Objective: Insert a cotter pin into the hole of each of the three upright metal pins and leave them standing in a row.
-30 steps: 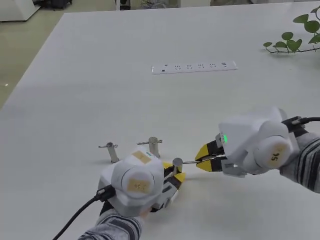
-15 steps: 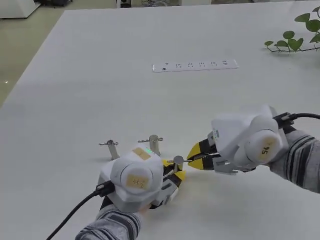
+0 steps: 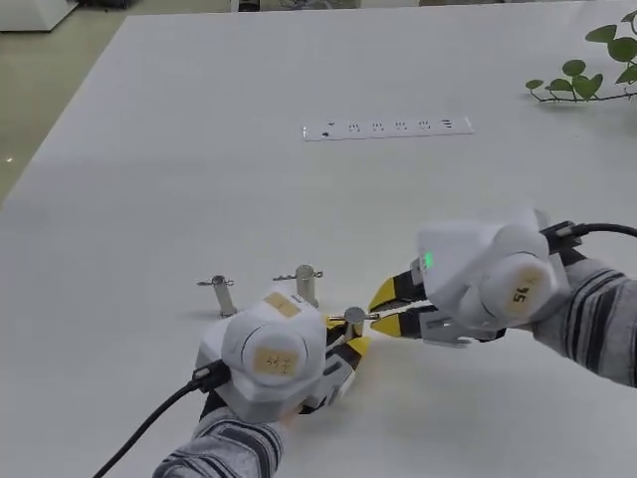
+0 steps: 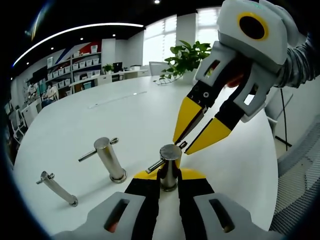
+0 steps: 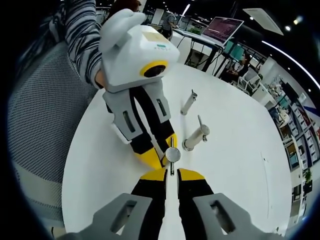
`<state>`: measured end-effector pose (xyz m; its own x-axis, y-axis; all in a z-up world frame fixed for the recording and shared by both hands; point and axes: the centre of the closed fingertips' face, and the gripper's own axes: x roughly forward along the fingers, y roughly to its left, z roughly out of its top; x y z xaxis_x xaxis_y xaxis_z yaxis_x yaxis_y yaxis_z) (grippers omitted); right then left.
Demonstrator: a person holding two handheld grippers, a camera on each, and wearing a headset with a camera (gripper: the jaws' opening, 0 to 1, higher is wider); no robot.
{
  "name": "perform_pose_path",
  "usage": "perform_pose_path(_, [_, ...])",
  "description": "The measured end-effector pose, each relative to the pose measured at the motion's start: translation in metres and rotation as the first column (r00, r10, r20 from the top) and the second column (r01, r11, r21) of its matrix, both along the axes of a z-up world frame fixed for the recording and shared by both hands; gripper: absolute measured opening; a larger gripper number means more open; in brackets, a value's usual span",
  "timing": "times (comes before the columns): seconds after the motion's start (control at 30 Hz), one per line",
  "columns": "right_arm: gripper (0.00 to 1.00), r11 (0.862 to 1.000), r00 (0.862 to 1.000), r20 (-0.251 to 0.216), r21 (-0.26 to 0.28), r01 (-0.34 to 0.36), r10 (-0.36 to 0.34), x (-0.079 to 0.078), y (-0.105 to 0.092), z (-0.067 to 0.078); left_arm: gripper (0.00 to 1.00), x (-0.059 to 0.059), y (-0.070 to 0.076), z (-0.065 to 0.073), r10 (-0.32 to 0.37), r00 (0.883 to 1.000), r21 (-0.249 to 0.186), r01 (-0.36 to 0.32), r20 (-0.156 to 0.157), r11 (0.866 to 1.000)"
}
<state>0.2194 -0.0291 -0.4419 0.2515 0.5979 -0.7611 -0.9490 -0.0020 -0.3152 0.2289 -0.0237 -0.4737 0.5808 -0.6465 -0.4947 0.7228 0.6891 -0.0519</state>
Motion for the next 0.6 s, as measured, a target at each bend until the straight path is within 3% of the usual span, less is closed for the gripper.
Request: perform_pose_path(0.6, [0.00,0.999,0.999,-0.022,0.025,0.045,-0.044,0.0011,0.0010,0.0032,0.10,0.0006,-0.0011,0.0004,0.015,1.000,-0.008,-0.015,-0.001,1.000])
